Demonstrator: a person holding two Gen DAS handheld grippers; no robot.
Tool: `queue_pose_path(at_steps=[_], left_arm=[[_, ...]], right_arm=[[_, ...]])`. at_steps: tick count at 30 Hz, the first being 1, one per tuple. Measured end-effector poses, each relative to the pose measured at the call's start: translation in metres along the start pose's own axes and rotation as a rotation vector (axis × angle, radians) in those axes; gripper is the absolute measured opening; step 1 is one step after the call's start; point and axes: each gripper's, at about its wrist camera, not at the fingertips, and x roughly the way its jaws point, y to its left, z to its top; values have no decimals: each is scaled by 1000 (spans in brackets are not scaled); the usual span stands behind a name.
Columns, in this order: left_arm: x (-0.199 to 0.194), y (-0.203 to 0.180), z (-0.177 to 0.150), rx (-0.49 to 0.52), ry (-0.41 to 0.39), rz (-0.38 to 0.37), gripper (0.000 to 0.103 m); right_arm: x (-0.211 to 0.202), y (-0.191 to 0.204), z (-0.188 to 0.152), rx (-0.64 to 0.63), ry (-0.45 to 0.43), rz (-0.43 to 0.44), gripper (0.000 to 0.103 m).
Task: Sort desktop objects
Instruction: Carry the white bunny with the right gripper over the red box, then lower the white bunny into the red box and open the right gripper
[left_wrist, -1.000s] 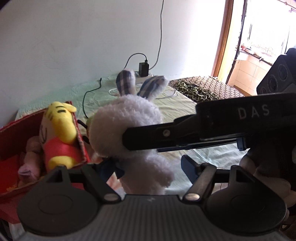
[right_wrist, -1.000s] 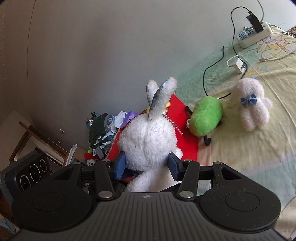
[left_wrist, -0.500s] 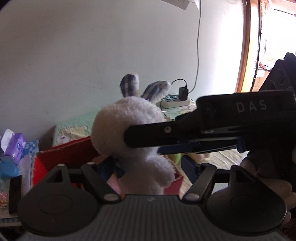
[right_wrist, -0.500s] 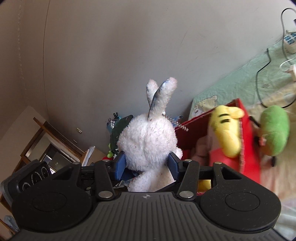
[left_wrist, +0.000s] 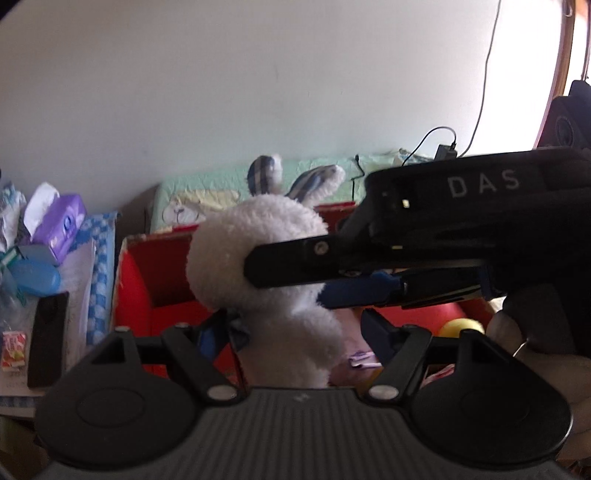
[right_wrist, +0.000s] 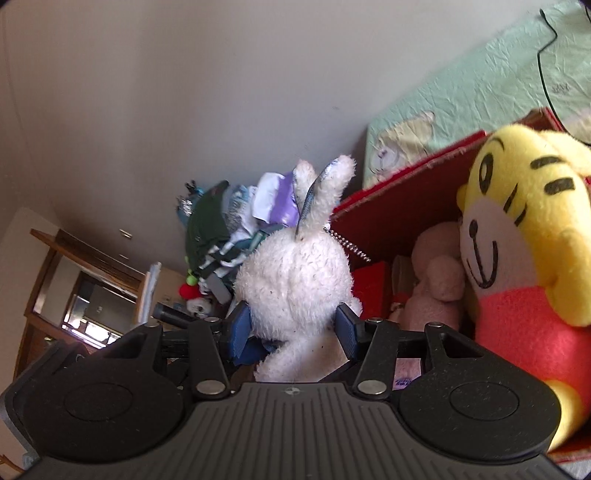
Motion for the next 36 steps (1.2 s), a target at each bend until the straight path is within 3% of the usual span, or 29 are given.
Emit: queue_pose_path(at_steps=[15,30,36], left_arm=[[48,16,-2,-16,127,-17,71],[53,4,-19,-11,186,10,71],[56,13,-14,-25,161,19,82]], right_arm=[[19,-37,6,88,103,-125,52],[20,-39,0,1,53,-129,51],[15,-37,0,37,29,-108,56]])
